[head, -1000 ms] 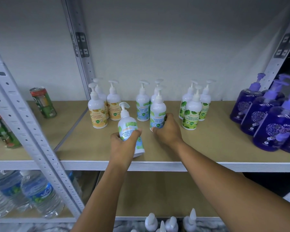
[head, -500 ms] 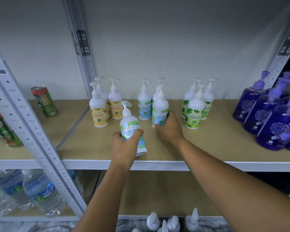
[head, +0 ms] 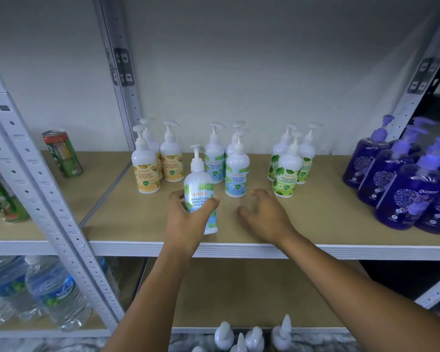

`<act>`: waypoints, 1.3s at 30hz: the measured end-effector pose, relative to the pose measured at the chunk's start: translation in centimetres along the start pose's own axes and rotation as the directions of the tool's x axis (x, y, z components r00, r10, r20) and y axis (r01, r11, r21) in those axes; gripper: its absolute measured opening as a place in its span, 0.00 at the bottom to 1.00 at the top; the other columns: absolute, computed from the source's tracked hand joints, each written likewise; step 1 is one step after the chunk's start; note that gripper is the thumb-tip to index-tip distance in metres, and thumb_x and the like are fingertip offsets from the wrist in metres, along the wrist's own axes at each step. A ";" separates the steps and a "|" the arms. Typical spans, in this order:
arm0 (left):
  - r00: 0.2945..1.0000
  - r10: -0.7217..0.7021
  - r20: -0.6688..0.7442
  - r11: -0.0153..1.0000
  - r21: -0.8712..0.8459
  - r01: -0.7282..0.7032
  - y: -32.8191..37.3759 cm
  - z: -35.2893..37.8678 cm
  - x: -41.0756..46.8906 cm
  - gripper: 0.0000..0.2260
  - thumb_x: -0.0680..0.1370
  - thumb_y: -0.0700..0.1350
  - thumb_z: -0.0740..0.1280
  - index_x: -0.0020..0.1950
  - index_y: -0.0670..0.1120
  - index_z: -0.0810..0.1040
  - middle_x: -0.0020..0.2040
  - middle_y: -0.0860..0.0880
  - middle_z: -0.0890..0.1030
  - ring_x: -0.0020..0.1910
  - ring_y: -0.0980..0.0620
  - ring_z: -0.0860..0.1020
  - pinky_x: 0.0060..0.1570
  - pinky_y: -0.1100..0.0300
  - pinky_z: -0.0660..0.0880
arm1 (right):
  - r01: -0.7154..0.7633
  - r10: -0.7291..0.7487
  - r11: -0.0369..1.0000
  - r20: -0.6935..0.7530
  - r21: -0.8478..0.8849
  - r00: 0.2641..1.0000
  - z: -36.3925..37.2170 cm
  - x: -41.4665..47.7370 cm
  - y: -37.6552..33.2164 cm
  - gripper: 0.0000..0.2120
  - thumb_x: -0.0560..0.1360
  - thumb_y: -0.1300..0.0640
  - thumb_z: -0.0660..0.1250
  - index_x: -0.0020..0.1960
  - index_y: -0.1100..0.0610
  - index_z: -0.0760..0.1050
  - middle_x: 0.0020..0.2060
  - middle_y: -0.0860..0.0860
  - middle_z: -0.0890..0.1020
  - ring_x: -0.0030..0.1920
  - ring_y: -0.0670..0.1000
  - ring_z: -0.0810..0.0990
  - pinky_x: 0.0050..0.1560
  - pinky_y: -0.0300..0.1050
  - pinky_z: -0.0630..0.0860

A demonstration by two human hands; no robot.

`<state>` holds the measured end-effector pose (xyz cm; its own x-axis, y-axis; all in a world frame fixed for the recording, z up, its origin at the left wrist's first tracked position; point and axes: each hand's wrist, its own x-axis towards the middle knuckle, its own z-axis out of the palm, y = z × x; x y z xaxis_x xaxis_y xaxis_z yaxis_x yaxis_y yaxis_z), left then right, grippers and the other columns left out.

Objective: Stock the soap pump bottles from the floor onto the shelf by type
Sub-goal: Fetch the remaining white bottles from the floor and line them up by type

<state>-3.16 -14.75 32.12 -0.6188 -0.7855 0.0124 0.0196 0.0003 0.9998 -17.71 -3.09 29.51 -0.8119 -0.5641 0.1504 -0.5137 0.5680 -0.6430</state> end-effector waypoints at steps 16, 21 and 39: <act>0.978 0.175 0.114 0.956 0.216 -0.196 -3.0 -0.1 -0.3 0.31 0.69 0.47 0.81 0.67 0.53 0.69 0.61 0.54 0.79 0.59 0.56 0.79 0.54 0.62 0.78 | 0.076 -0.020 0.890 0.128 -0.450 0.992 0.2 -2.9 1.8 0.30 0.80 0.36 0.48 0.77 0.48 0.61 0.80 0.49 0.57 0.80 0.52 0.52 0.78 0.55 0.48; 0.986 0.112 0.122 0.897 0.415 -0.153 -3.1 -1.1 -1.3 0.35 0.66 0.47 0.81 0.68 0.47 0.68 0.62 0.54 0.76 0.58 0.57 0.77 0.54 0.60 0.75 | 0.069 -0.004 0.885 0.139 -0.461 0.990 0.2 -2.9 1.7 0.31 0.80 0.37 0.47 0.78 0.49 0.60 0.80 0.49 0.56 0.80 0.52 0.51 0.78 0.55 0.47; 0.983 0.170 0.072 0.701 0.692 -0.171 -3.1 2.1 6.8 0.25 0.71 0.57 0.74 0.64 0.48 0.75 0.61 0.50 0.80 0.61 0.47 0.78 0.61 0.48 0.76 | 0.071 -0.074 0.841 0.017 -0.536 0.997 1.2 -2.9 2.2 0.27 0.79 0.37 0.49 0.72 0.48 0.67 0.76 0.49 0.66 0.75 0.52 0.61 0.75 0.56 0.56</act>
<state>-9.06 -18.75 29.12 -0.6611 -0.7277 0.1828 -0.4240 0.5633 0.7092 -16.14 -0.89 26.78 -0.7669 -0.6145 0.1851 -0.6388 0.7588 -0.1272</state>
